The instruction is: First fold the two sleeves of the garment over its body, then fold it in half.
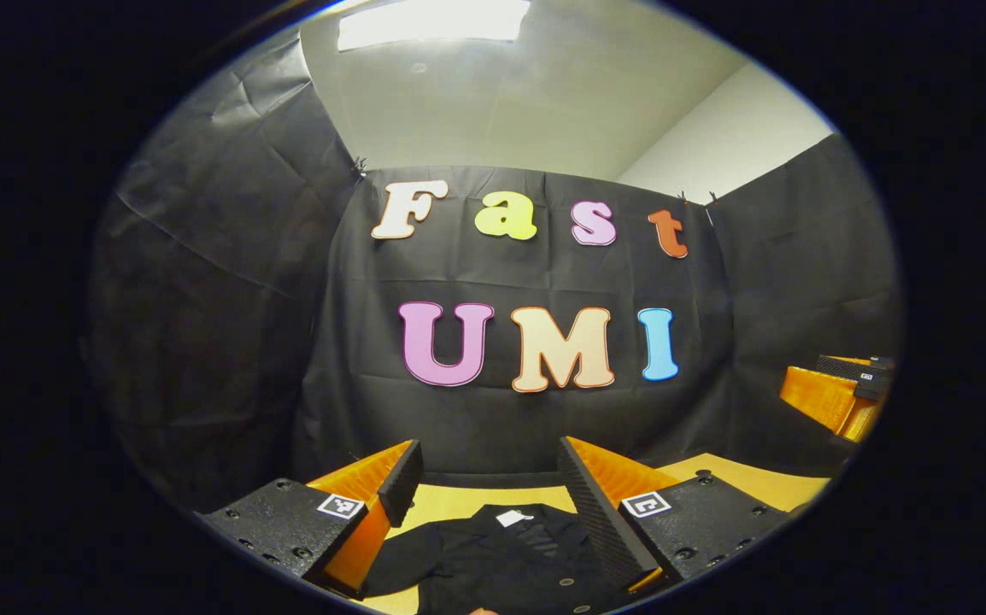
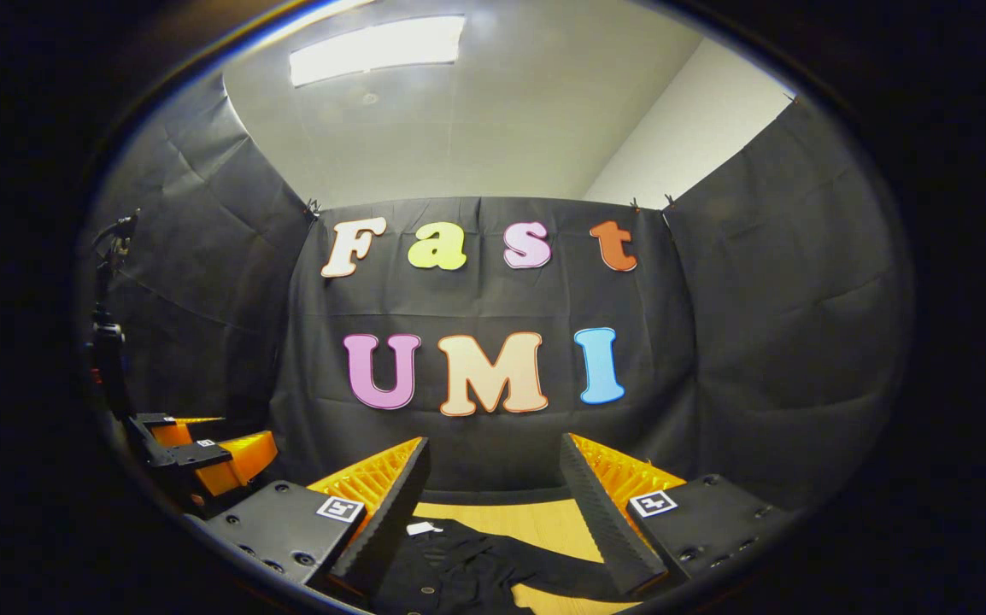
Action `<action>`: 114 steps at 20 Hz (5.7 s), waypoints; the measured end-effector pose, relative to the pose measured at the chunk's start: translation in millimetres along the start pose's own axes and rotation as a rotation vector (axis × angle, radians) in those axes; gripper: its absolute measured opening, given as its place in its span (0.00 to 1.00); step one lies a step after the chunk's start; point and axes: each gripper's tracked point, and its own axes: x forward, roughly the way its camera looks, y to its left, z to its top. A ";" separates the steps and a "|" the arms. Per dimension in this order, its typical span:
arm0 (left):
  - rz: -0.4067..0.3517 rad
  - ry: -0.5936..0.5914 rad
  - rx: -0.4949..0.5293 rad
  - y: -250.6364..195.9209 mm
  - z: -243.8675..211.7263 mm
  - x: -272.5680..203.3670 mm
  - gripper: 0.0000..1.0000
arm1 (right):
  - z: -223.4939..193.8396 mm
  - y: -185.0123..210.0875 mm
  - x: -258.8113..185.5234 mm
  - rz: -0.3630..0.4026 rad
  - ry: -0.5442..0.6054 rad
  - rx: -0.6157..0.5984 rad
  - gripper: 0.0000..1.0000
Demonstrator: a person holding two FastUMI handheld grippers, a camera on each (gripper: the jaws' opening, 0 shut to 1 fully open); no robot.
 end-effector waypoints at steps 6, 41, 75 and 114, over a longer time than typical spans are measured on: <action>0.042 -0.010 0.033 17.5 5.9 -7.0 0.93 | -3.7 10.0 6.9 0.027 -0.001 0.020 0.94; 0.203 0.021 0.125 13.3 8.6 -36.0 0.94 | -246.4 -266.1 39.2 -0.248 0.576 -0.148 0.98; 0.323 0.045 0.150 38.8 -5.4 -54.0 0.93 | -347.0 -259.9 5.6 -0.158 0.964 0.102 0.03; 0.569 0.171 0.166 298.9 -51.3 -114.9 0.93 | -297.7 206.2 151.1 0.390 0.741 -0.009 0.02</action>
